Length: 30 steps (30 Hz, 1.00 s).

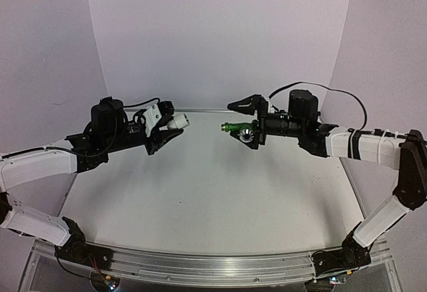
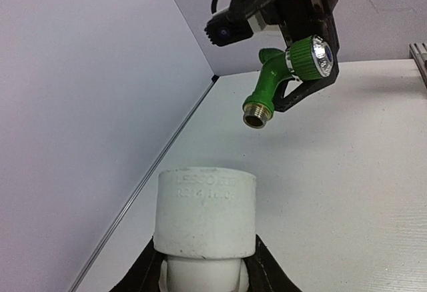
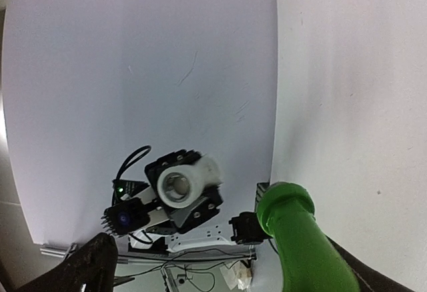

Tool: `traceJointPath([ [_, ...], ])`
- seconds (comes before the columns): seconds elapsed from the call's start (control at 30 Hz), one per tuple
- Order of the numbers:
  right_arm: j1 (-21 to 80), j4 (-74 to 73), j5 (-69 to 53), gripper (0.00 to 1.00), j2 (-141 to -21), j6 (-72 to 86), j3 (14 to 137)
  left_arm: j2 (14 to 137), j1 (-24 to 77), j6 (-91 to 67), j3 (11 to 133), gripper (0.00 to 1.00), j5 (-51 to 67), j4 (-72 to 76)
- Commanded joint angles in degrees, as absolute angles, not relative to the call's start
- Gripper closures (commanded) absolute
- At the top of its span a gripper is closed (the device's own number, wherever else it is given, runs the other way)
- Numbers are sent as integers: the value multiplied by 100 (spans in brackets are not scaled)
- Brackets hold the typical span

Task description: Install the water faucets

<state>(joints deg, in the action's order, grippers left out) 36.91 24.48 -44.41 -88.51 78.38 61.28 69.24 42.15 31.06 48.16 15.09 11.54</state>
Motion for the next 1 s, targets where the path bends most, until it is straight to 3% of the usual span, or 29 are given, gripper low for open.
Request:
traceJointPath([
  [0.0,3307,2971,-4476,8,-8659,7533,5947,6779,4106,2474,4743,100,1728,1633],
  [0.03,3257,3005,-4553,15,-8696,7490,5931,6814,4092,2355,4726,100,1727,1629],
  [0.13,3178,3080,-4706,49,-8884,7310,5957,6897,4076,1944,4701,100,1659,1636],
  [0.2,3169,3101,-4718,63,-8942,7075,5958,6922,4063,1675,4692,100,1617,1643],
  [0.27,3147,2963,-4848,92,-9049,6450,6053,6937,3998,1159,4748,100,1665,1632],
  [0.3,3134,2924,-5046,99,-9147,6166,6136,6913,3917,839,4778,100,1833,1627],
  [0.43,3140,2511,-5945,100,-9347,3799,6511,6858,3350,-601,4955,100,3251,1596],
  [0.6,3255,680,-5496,100,-8946,449,6936,7037,3114,-1898,5431,100,5177,1448],
  [0.73,3314,479,-5488,100,-8838,-167,7340,7343,3111,-2750,5779,100,6493,1398],
  [0.97,4056,231,-5876,100,-8824,-1625,7941,7597,3111,-3647,6073,100,7384,1389],
])
